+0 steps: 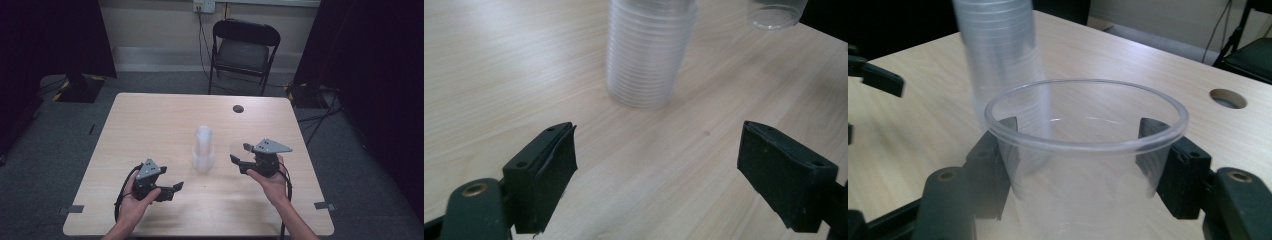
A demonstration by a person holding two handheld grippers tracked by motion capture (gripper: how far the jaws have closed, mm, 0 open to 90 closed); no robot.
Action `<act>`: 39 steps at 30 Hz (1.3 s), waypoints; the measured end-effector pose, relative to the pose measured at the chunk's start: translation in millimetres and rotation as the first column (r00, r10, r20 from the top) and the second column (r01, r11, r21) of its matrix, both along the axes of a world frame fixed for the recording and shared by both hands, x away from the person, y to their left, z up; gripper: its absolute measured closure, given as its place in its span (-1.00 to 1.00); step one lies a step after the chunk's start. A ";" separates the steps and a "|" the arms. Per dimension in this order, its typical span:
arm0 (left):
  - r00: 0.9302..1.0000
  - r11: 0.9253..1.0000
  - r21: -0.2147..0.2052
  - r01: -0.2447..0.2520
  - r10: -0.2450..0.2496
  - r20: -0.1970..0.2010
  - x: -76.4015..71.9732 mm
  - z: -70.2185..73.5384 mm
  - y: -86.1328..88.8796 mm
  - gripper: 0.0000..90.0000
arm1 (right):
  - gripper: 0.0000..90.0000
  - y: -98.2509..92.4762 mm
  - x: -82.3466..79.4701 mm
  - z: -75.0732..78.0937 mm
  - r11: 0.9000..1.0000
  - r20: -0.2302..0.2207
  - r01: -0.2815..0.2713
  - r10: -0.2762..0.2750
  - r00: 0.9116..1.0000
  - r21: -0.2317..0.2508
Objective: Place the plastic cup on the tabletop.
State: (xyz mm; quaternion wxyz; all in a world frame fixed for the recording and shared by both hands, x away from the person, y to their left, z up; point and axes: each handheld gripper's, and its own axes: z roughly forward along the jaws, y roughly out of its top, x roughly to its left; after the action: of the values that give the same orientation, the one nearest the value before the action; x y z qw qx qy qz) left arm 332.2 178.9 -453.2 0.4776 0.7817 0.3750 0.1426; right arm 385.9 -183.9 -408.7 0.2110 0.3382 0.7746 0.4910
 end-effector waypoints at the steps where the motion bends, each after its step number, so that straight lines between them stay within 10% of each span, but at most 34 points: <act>1: 1.000 1.000 -0.013 0.000 0.000 0.004 -0.3 -0.1 2.1 -0.65 | -0.26 -1.2 3.0 0.9 1.000 0.000 0.003 -0.003 1.000 0.003; 39: 0.999 0.998 0.009 -0.055 0.055 -0.004 -0.2 -7.5 11.3 -0.60 | -0.30 10.2 104.7 -43.0 0.980 -0.084 0.198 -0.197 0.977 0.001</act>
State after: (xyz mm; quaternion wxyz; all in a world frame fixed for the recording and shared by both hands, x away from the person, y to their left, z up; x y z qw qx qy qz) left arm 332.0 190.2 -460.7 0.4694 0.7734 0.3965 0.1556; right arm 490.6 -173.7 -451.7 0.2247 0.4345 0.7430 0.4568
